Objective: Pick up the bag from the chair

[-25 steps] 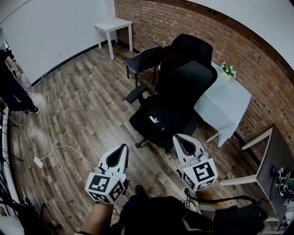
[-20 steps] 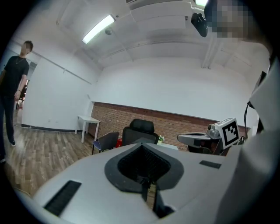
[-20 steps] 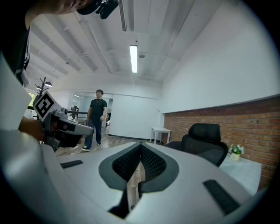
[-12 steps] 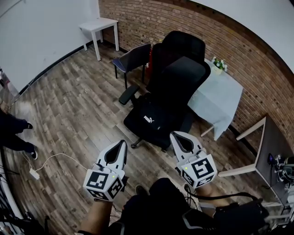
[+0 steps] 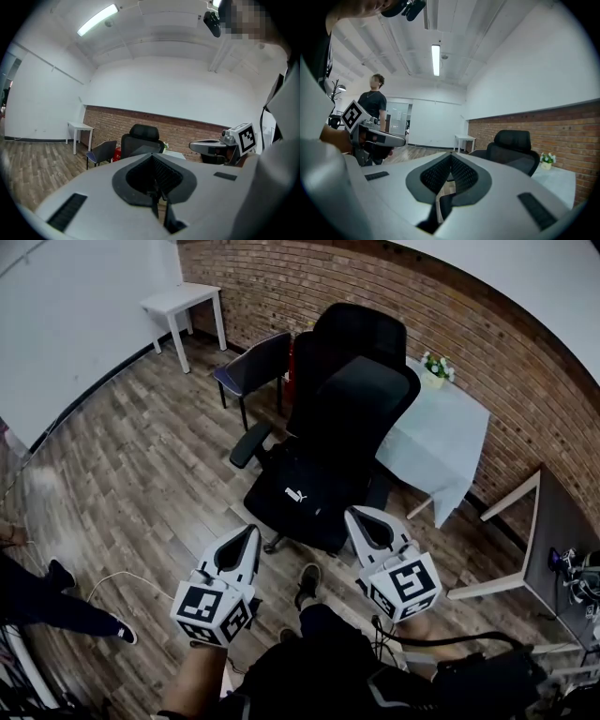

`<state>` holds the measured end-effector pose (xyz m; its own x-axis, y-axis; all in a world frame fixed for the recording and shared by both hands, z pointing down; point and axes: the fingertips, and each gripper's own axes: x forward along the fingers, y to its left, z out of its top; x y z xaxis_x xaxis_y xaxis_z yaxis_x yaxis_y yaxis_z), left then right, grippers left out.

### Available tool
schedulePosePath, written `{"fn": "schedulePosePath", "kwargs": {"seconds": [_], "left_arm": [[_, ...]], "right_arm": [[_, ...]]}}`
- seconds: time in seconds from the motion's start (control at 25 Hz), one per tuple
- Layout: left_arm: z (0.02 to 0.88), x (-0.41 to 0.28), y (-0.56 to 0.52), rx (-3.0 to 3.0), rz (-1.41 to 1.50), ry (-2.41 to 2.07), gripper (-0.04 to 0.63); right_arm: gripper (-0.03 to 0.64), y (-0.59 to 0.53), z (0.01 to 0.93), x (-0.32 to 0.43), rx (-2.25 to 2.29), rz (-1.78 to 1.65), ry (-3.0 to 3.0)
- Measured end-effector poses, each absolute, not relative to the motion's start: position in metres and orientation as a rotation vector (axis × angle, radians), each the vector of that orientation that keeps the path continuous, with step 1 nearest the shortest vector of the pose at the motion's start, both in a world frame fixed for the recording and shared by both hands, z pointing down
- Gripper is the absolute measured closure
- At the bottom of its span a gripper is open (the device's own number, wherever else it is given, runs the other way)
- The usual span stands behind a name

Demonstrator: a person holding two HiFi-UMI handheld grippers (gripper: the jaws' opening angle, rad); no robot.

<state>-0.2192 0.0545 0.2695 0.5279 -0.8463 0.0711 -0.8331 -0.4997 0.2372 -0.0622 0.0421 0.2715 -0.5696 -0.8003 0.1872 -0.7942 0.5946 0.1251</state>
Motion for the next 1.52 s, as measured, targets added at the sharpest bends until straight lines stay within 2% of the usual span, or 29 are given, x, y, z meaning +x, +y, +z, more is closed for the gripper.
{"fn": "schedulePosePath", "kwargs": {"seconds": [0.48,1.12,1.52], "left_arm": [[0.279,-0.186,-0.057,2.572,0.014,-1.308,0.594],[0.305,-0.111,-0.204,2.684,0.248,-1.091,0.594],[0.305,-0.082,-0.251,2.747,0.291,-0.910,0.594]], "right_arm": [[0.604,-0.052,0.275,-0.050,1.243,-0.085,-2.642],[0.604,-0.176,0.327,0.017,1.293,0.143,-2.561],[0.603,-0.223,0.339,0.040,1.304,0.194,-2.525]]}}
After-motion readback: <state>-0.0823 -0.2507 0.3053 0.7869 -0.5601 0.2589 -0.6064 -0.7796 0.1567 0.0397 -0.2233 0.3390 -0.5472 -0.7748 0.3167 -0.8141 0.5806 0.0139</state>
